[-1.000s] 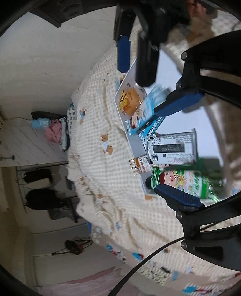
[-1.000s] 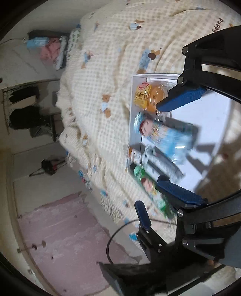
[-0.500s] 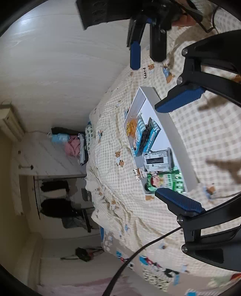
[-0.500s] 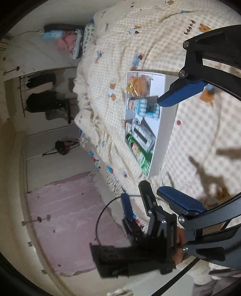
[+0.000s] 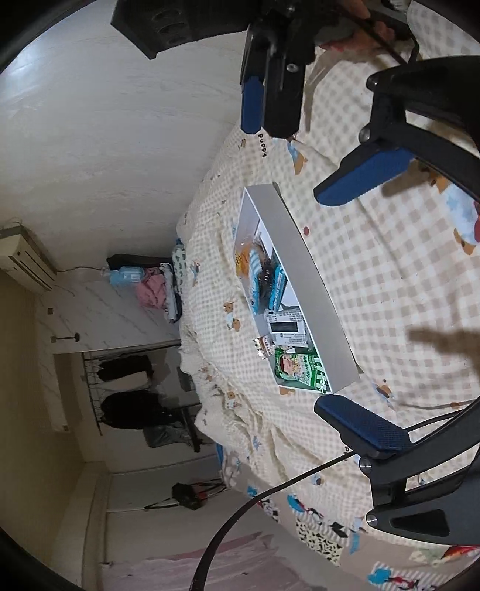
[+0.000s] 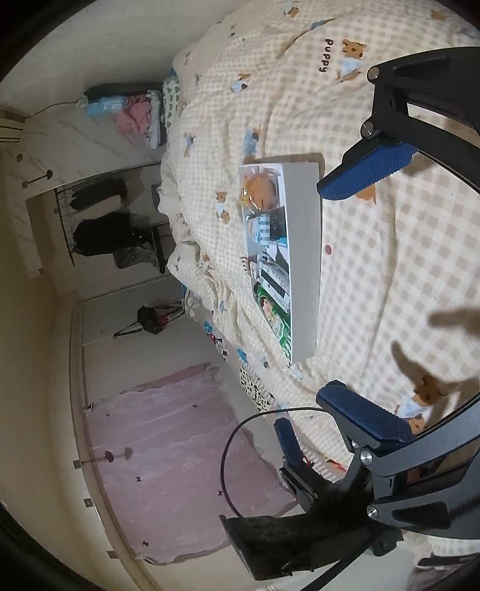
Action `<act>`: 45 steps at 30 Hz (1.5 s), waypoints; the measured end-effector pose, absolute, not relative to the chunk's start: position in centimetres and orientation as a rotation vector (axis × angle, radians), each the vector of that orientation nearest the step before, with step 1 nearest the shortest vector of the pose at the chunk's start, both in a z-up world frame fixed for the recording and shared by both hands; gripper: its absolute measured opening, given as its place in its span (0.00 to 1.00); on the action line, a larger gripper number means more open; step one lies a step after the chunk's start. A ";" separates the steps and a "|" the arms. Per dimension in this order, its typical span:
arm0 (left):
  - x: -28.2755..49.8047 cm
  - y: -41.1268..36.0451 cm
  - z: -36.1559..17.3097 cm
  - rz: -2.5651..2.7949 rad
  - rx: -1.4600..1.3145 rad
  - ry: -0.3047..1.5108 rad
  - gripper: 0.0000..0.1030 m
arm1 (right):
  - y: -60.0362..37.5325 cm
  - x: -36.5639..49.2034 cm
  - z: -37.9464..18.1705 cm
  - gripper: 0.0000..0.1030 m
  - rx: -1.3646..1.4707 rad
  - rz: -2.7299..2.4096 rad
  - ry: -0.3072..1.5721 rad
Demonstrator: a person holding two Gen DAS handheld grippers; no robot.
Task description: Organize objects
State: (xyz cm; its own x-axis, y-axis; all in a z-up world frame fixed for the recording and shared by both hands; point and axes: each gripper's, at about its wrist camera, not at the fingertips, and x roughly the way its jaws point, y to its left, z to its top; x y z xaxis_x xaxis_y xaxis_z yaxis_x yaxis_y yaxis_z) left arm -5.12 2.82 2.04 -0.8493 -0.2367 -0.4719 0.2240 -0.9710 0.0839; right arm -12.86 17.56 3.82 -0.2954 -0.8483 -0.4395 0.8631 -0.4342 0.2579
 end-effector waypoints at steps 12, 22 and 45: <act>-4.5 2.2 2.4 -2.879 0.698 0.030 1.00 | 18.6 -11.8 4.0 0.98 0.538 -1.966 0.003; -4.5 3.6 2.7 -2.888 0.669 -0.058 1.00 | 19.9 -12.7 3.5 0.99 0.563 -1.972 -0.100; -4.9 3.5 2.1 -2.884 0.712 -0.039 1.00 | 19.0 -11.8 3.3 0.99 0.561 -1.942 -0.028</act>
State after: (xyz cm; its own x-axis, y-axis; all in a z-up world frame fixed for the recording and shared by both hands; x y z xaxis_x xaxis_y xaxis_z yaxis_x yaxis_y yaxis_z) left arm -4.86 3.46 2.12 -0.8715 -0.1713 -0.4594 0.1589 -0.9851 0.0659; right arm -11.77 18.98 3.25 -0.3252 -0.8703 -0.3700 0.8592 -0.4353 0.2688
